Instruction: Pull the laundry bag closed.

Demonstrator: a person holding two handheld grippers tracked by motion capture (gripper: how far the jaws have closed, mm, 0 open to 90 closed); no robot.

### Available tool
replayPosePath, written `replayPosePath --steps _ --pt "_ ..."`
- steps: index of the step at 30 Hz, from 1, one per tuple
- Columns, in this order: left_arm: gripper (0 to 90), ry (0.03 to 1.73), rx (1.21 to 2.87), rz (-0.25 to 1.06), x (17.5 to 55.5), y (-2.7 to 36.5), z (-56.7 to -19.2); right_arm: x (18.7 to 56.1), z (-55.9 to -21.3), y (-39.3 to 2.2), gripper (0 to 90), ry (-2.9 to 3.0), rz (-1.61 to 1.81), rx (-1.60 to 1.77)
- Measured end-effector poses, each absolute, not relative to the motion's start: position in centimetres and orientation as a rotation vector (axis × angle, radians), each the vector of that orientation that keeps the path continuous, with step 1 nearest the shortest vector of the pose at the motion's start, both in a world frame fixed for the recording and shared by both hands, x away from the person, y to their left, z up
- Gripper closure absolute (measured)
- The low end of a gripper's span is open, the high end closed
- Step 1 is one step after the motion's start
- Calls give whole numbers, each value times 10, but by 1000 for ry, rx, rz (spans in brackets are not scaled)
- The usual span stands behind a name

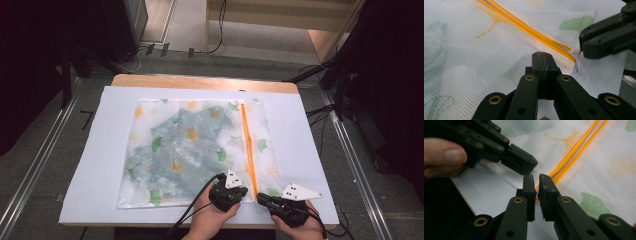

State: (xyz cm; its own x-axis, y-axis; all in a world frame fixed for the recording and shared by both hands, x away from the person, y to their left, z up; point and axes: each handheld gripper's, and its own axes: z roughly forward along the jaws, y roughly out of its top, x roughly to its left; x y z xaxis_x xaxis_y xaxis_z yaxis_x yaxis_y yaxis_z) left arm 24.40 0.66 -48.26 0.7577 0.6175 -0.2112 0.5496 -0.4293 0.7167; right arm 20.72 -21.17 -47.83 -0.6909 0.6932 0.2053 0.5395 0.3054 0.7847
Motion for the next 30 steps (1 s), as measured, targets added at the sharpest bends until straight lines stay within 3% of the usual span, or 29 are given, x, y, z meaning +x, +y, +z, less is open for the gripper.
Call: replayPosePath --steps 8,15,24,30 --pt "900 878 2119 82 246 8 -483 210 -481 -211 900 2386 1288 1159" --pt "900 880 2115 71 246 9 -483 214 -484 -213 900 2390 1270 1215" --pt "900 880 2109 71 246 9 -484 211 -480 -210 818 2376 1318 1167" --pt "900 873 2116 78 246 9 -483 213 -481 -210 864 2366 1323 1197"
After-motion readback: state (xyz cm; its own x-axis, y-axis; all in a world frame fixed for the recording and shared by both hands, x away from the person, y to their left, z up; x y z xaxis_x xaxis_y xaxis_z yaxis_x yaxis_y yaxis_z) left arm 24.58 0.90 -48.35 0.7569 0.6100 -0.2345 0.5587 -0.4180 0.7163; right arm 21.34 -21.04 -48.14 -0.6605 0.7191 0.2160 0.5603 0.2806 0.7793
